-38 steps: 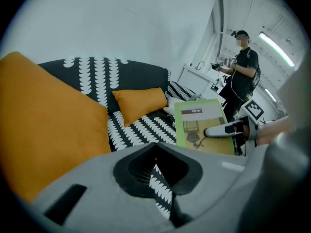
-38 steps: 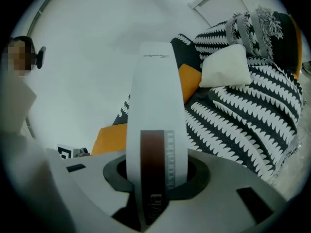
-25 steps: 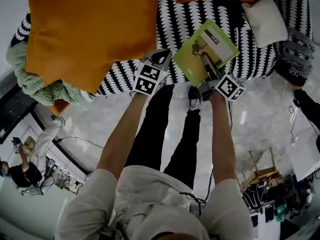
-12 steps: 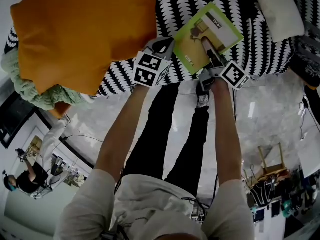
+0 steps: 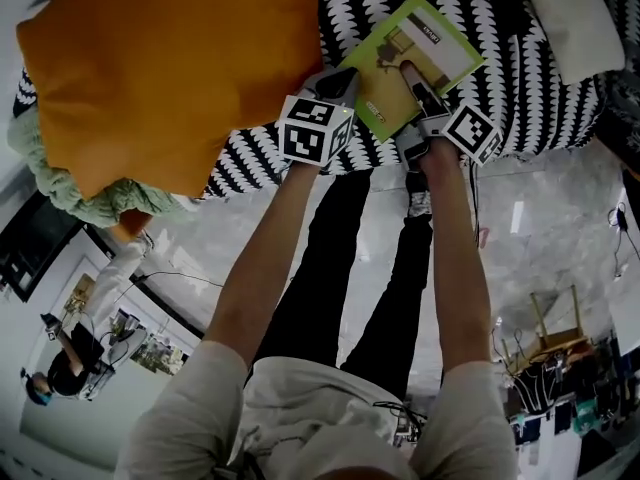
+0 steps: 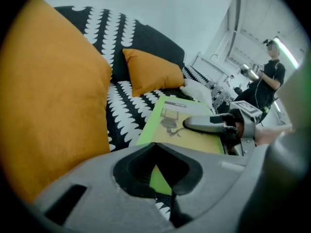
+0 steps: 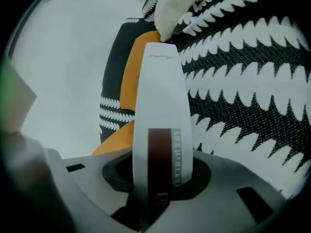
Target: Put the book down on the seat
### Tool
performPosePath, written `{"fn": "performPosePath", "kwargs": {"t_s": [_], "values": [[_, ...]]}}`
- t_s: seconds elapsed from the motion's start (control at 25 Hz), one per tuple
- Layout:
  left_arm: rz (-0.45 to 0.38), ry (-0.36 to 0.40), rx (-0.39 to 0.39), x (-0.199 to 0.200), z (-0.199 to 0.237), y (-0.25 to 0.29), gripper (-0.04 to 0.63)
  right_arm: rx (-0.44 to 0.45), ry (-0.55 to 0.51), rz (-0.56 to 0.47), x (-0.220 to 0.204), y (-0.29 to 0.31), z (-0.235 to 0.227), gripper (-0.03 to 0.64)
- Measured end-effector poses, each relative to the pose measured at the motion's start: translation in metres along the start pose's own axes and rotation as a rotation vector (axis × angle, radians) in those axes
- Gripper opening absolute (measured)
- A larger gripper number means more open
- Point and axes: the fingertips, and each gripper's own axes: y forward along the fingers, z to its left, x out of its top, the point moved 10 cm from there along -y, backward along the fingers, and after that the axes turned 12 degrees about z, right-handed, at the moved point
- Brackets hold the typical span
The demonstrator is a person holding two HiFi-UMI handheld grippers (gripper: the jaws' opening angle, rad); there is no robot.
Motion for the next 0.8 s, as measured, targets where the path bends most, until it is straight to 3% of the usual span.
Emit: {"fn": "performPosePath", "kwargs": {"t_s": [0.16, 0.36, 0.52, 0.68, 0.8], "values": [[0.037, -0.064, 0.040, -0.001, 0.003, 0.007, 0.008, -0.016, -0.006, -0.004, -0.003, 0.002, -0.003, 0.137], [0.061, -0.054, 0.035, 0.006, 0.000, 0.004, 0.008, -0.041, 0.006, 0.014, -0.004, -0.008, -0.002, 0.138], [0.047, -0.059, 0.041, 0.005, -0.001, 0.006, 0.008, -0.001, -0.014, 0.013, -0.005, -0.012, -0.005, 0.142], [0.035, -0.052, 0.046, 0.001, -0.005, 0.014, 0.008, -0.080, -0.014, 0.026, -0.007, -0.028, -0.020, 0.154], [0.039, -0.056, 0.045, -0.001, -0.009, 0.014, 0.008, -0.021, -0.034, 0.022, -0.008, -0.030, -0.022, 0.161]]}}
